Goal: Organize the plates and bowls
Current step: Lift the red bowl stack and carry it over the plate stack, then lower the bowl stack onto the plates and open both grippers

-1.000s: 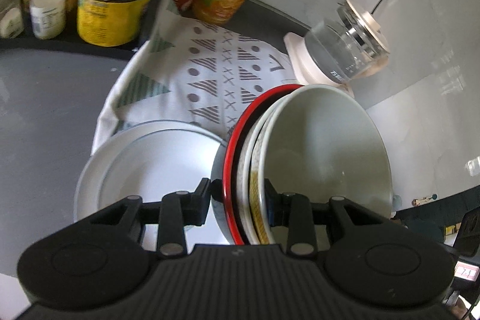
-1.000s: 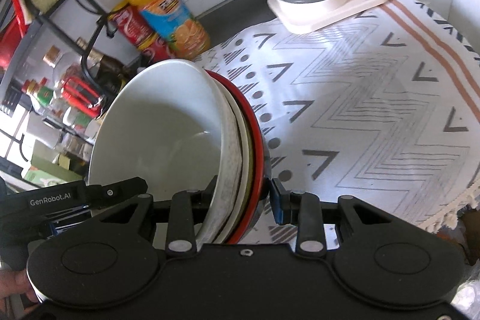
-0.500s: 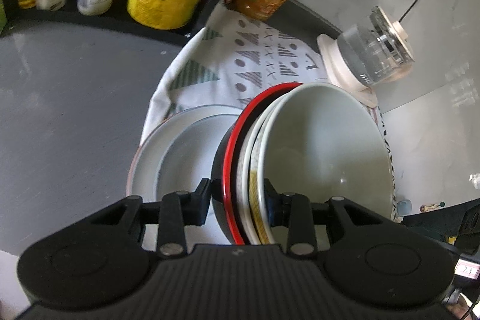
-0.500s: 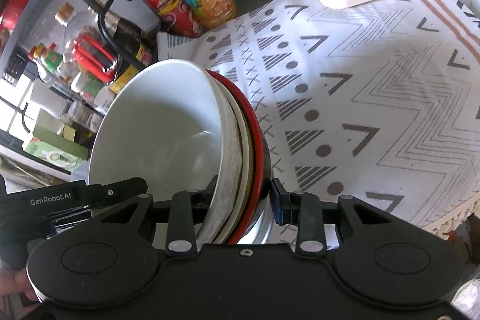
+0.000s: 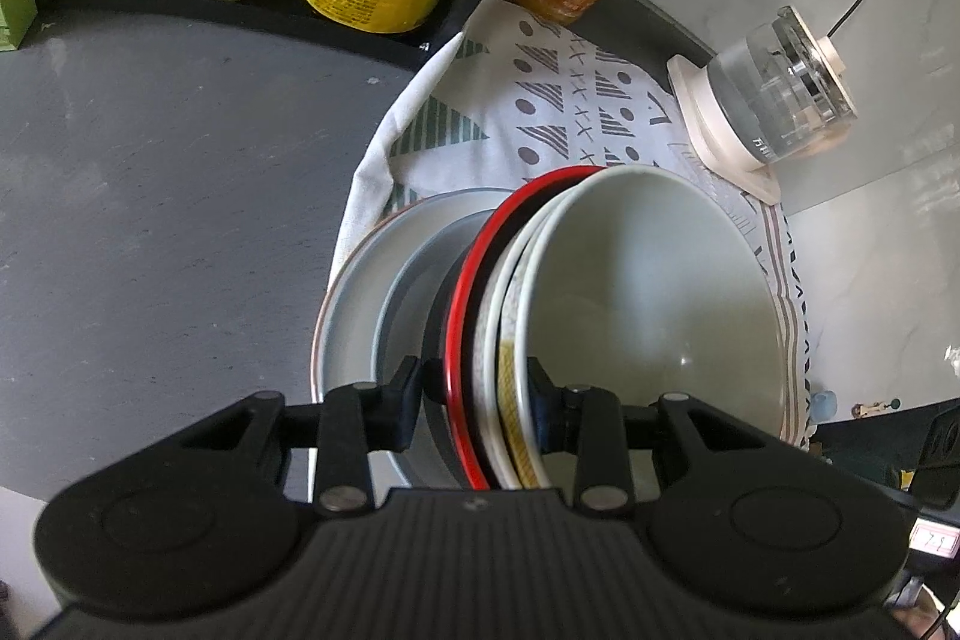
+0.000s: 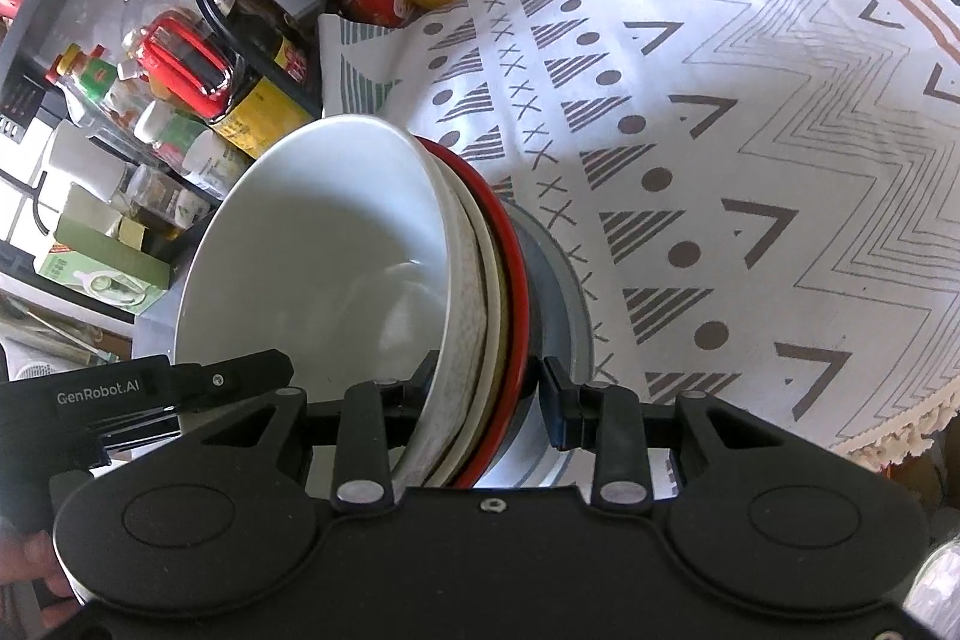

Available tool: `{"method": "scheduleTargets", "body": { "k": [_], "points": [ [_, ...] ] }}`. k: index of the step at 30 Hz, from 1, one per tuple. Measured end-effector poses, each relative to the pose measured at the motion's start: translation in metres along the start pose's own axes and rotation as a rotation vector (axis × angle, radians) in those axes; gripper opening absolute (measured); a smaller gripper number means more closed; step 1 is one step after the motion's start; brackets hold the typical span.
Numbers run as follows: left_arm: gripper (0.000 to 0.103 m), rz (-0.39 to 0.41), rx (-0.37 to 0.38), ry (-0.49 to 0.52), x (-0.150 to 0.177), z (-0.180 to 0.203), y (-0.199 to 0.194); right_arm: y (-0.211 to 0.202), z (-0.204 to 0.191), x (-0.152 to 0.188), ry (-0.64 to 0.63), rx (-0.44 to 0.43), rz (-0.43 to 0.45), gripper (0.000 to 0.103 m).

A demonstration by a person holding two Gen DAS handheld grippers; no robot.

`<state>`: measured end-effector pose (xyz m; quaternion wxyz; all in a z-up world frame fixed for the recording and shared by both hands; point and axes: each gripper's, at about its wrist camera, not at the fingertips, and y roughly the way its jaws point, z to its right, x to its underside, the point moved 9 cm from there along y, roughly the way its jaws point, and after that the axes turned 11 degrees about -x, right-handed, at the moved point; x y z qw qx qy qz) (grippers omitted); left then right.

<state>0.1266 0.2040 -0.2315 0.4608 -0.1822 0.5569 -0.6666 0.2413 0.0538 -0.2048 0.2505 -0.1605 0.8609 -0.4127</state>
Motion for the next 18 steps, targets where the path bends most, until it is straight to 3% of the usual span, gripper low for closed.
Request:
{"method": "scheduleTargets", "body": {
  "k": [18],
  "points": [
    [0.036, -0.047, 0.031, 0.045, -0.0053, -0.0028, 0.004, 0.0042, -0.0005, 0.0028, 0.05, 0.023, 0.02, 0.036]
  ]
}}
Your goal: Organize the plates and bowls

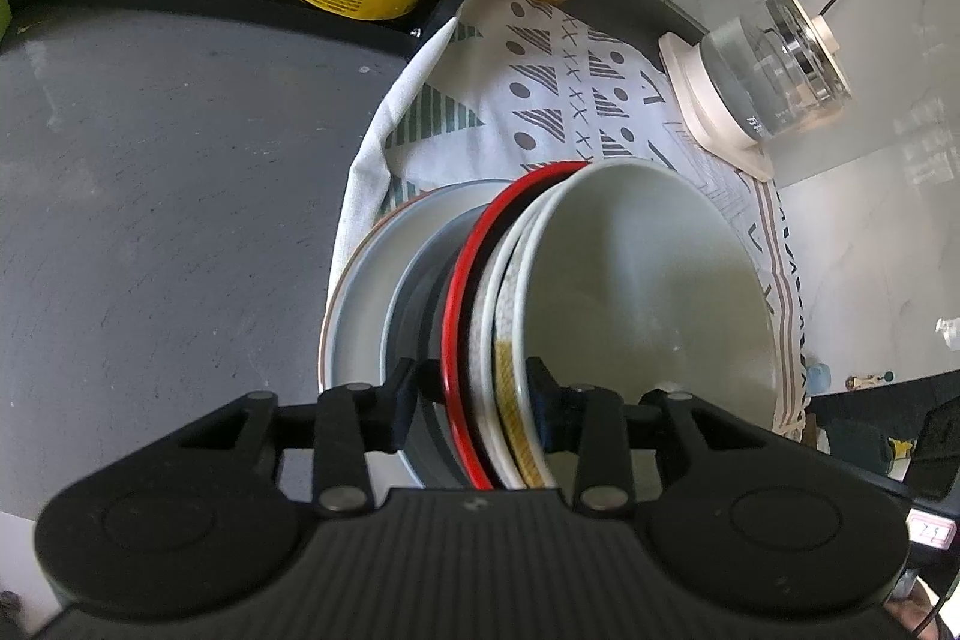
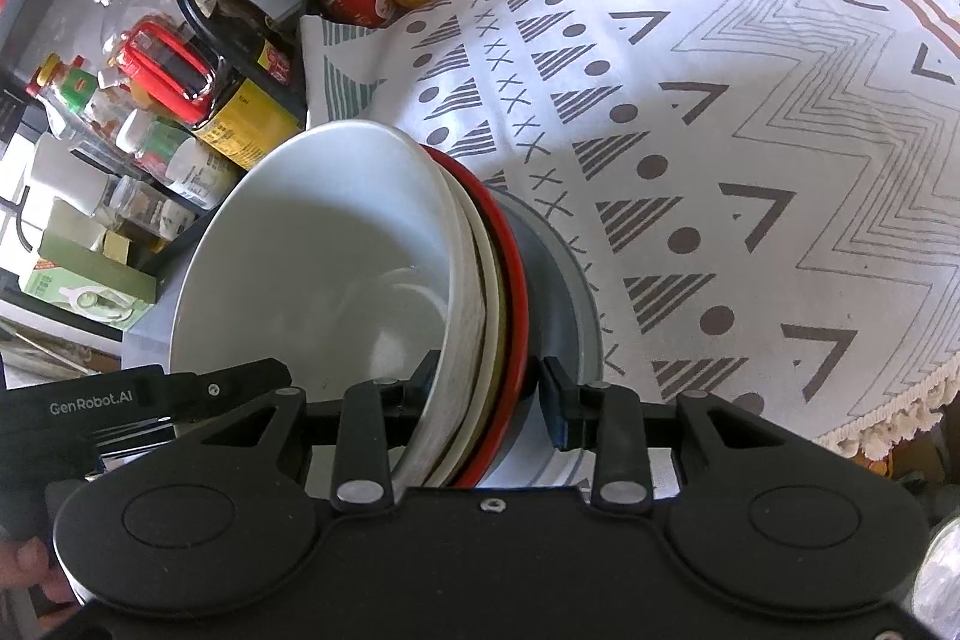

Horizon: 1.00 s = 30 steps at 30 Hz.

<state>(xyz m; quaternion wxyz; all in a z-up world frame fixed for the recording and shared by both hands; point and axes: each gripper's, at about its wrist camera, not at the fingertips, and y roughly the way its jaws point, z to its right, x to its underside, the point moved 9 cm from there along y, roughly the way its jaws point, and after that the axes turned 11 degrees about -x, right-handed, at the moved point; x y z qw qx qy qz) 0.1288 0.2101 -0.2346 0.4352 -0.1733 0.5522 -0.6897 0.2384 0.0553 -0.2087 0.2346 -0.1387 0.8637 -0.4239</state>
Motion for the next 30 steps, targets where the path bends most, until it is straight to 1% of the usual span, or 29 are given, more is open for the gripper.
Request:
{"method": "scheduleTargets", "body": {
  "k": [2, 3, 4, 5, 7, 8, 10, 13, 17, 19, 23, 26, 30],
  "points": [
    [0.04, 0.015, 0.012, 0.02, -0.002, 0.002, -0.006, -0.004, -0.002, -0.001, -0.002, -0.004, 0.015, 0.038],
    [0.043, 0.027, 0.015, 0.035, -0.004, 0.003, -0.009, -0.007, -0.004, -0.003, -0.014, -0.005, 0.024, 0.042],
    [0.053, 0.038, 0.016, 0.046, -0.005, 0.005, -0.012, -0.01, -0.006, -0.005, -0.023, -0.01, 0.037, 0.052],
    [0.063, 0.05, 0.011, 0.058, -0.007, 0.005, -0.015, -0.014, -0.008, -0.008, -0.029, -0.013, 0.051, 0.056],
    [0.072, 0.081, -0.007, 0.079, -0.01, 0.006, -0.022, -0.024, -0.009, -0.011, -0.045, -0.006, 0.077, 0.062],
    [0.075, 0.093, -0.013, 0.09, -0.011, 0.008, -0.025, -0.028, -0.009, -0.012, -0.047, -0.002, 0.089, 0.064],
    [0.078, 0.115, -0.021, 0.116, -0.012, 0.011, -0.03, -0.041, -0.007, -0.014, -0.043, -0.001, 0.12, 0.08],
    [0.081, 0.143, -0.027, 0.165, -0.01, 0.02, -0.037, -0.063, -0.002, -0.01, -0.04, 0.0, 0.172, 0.093],
    [0.088, 0.176, -0.031, 0.218, -0.001, 0.031, -0.049, -0.09, 0.012, 0.007, -0.016, 0.023, 0.224, 0.099],
    [0.089, 0.192, -0.041, 0.244, 0.006, 0.035, -0.057, -0.103, 0.018, 0.018, -0.001, 0.036, 0.25, 0.103],
    [0.092, 0.212, -0.033, 0.276, 0.025, 0.043, -0.075, -0.129, 0.025, 0.041, 0.026, 0.053, 0.294, 0.103],
    [0.093, 0.218, -0.043, 0.305, 0.042, 0.047, -0.086, -0.149, 0.027, 0.06, 0.051, 0.068, 0.32, 0.103],
    [0.094, 0.236, -0.036, 0.377, 0.066, 0.056, -0.1, -0.174, 0.026, 0.083, 0.068, 0.092, 0.369, 0.103]
  ]
}}
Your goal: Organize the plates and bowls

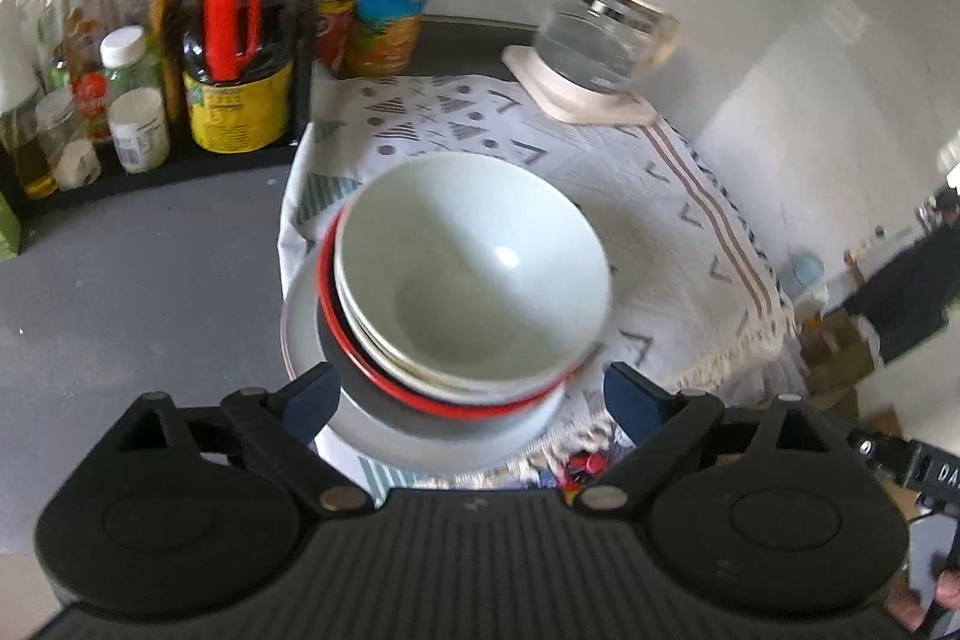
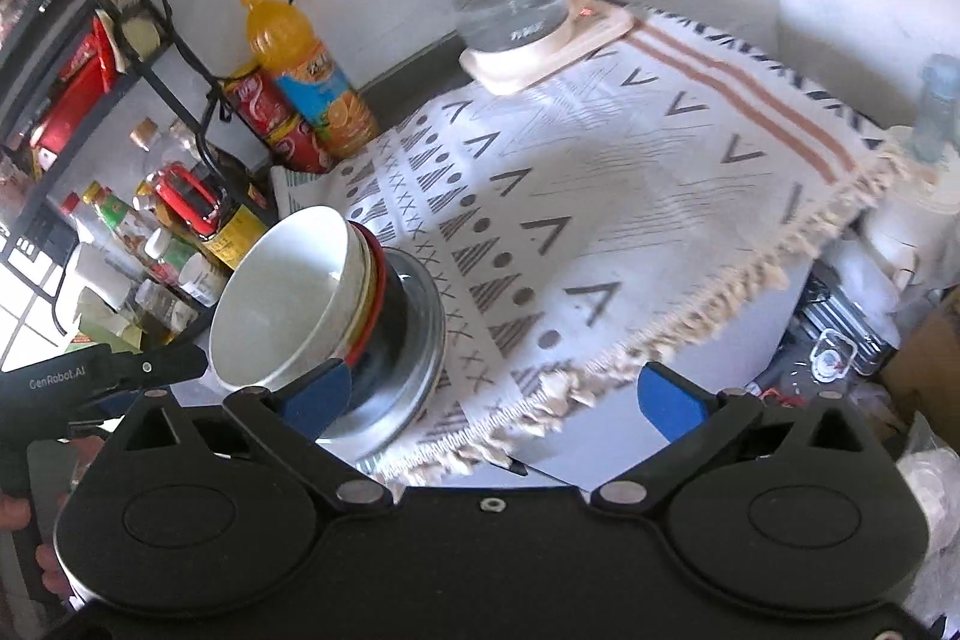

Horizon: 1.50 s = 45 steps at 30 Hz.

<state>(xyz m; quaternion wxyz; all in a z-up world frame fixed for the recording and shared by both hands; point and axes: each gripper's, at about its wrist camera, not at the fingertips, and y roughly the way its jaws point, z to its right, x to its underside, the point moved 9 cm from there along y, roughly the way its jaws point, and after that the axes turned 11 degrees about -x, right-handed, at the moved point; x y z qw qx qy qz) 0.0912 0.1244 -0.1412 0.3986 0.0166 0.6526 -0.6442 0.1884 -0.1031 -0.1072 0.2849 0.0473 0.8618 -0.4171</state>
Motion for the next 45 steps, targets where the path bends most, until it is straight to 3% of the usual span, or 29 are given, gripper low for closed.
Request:
{"method": "scheduleTargets", "body": {
  "k": [8, 19, 45],
  "points": [
    [0.097, 0.035, 0.027, 0.073, 0.03, 0.019, -0.032, -0.047, 0.004, 0.026, -0.007, 0.058, 0.057, 0.103],
    [0.103, 0.1, 0.031, 0.18, 0.061, 0.032, -0.069, -0.083, -0.008, 0.057, -0.057, 0.093, 0.1, 0.103],
    [0.103, 0.137, 0.051, 0.26, 0.102, 0.039, -0.104, -0.13, -0.016, 0.099, -0.101, 0.185, 0.147, 0.103]
  ]
}}
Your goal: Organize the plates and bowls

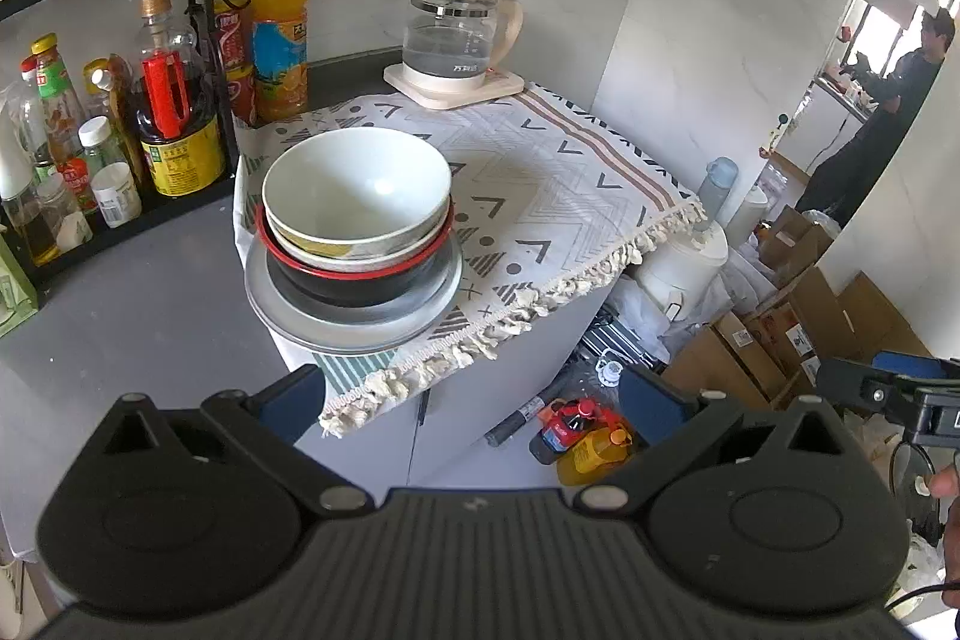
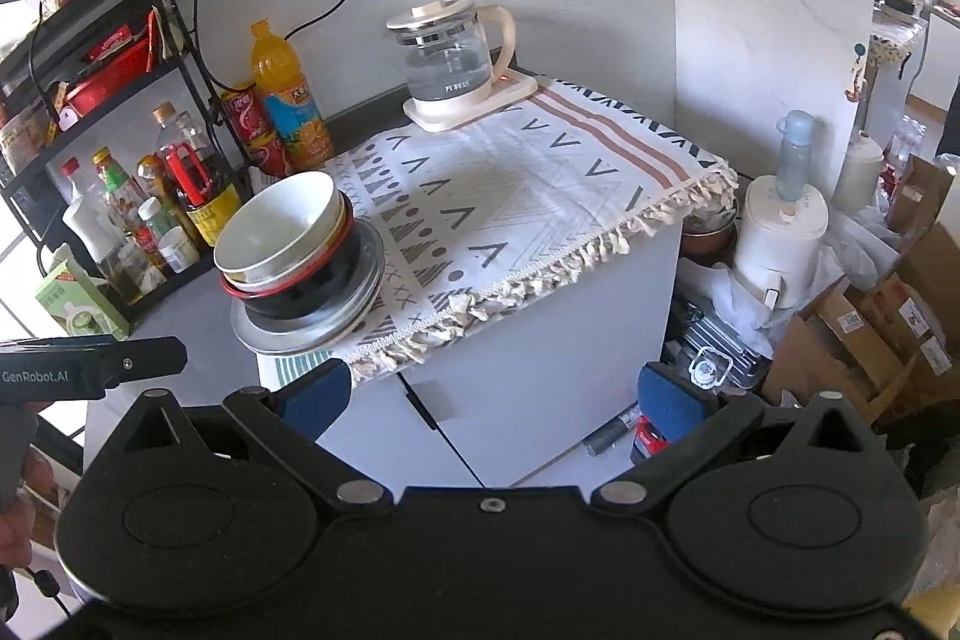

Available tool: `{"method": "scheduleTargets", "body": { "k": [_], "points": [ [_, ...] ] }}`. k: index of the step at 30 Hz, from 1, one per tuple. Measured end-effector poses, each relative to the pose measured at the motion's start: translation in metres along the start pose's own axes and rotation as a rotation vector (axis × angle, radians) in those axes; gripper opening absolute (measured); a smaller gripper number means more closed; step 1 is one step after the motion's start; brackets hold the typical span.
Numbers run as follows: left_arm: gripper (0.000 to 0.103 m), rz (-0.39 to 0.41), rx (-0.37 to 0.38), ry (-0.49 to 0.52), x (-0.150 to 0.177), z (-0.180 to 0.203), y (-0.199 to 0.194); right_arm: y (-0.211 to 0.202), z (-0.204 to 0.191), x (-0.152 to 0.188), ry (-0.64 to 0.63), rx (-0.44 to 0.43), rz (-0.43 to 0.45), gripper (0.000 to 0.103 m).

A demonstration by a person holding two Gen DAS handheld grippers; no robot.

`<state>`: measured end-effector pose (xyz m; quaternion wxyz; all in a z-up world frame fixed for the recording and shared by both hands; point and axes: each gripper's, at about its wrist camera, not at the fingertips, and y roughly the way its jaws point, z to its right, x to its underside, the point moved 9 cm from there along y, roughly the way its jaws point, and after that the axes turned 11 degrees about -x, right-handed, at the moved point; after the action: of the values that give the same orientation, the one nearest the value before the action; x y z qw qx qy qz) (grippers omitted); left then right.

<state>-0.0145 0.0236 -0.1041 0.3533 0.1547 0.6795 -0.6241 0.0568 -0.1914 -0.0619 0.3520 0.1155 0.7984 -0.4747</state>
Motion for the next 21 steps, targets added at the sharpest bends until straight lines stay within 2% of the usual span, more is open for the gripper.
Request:
{"method": "scheduleTargets", "body": {
  "k": [21],
  "points": [
    [0.103, 0.011, -0.005, -0.003, 0.0022, 0.0066, -0.0039, -0.0101, 0.0049, -0.0024, -0.012, 0.015, 0.02, 0.103]
  ]
}}
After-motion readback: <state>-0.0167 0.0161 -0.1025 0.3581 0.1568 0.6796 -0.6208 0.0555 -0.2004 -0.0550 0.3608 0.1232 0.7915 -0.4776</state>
